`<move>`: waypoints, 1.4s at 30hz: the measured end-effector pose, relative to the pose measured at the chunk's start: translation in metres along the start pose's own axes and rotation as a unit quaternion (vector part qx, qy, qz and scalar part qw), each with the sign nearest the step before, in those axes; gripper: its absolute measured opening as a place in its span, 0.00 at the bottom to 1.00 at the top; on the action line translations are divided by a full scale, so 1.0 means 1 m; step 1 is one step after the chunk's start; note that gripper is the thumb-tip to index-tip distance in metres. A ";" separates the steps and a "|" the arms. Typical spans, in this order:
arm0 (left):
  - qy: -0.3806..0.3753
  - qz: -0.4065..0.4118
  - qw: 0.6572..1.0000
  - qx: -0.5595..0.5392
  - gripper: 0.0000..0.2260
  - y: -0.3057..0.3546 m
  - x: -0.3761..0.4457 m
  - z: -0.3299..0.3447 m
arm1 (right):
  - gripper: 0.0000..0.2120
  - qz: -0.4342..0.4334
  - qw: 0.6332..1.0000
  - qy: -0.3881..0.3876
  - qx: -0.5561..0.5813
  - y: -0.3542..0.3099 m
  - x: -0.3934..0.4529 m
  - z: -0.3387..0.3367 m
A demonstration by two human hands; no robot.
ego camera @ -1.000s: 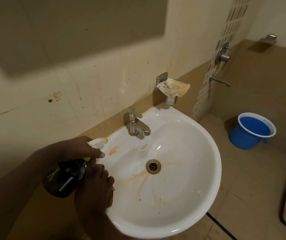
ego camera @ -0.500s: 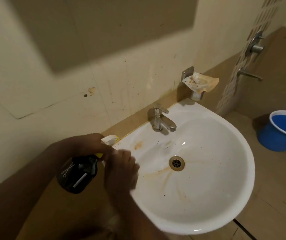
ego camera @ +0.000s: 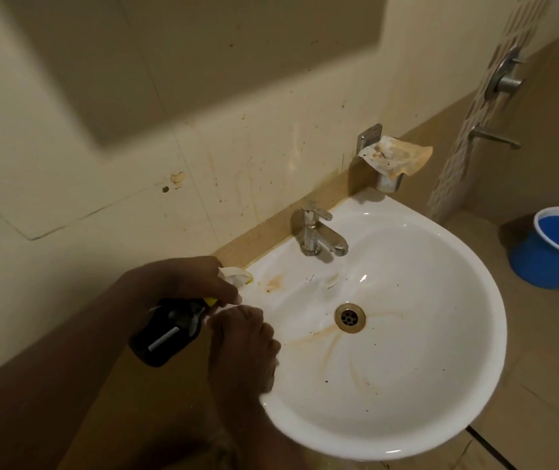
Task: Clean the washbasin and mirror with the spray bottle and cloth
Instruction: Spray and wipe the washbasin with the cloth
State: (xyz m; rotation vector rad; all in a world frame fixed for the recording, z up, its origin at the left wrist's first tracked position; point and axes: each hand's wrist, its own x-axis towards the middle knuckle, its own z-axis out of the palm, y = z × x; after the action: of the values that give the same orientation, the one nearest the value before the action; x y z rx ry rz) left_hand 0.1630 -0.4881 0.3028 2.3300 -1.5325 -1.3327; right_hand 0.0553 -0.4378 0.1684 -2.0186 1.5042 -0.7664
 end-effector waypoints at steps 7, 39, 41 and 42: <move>-0.003 0.025 1.000 0.006 0.12 0.007 0.011 0.009 | 0.05 0.052 0.996 0.074 0.019 0.001 0.059 -0.002; 0.066 -0.017 0.993 -0.097 0.06 -0.006 -0.015 0.032 | 0.13 -0.193 0.972 -0.076 -0.106 0.045 0.086 -0.012; 0.046 -0.021 0.995 -0.082 0.06 -0.008 -0.015 0.040 | 0.16 -0.261 0.951 -0.118 -0.120 0.057 0.084 -0.020; 0.041 -0.024 0.996 -0.071 0.07 -0.009 -0.014 0.044 | 0.15 -0.263 0.948 -0.120 -0.132 0.057 0.093 -0.023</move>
State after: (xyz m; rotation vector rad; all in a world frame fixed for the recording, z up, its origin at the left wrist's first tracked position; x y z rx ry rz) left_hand 0.1378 -0.4557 0.2799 2.3176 -1.3218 -1.2911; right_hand 0.0220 -0.5435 0.1584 -2.6585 0.9742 -0.4972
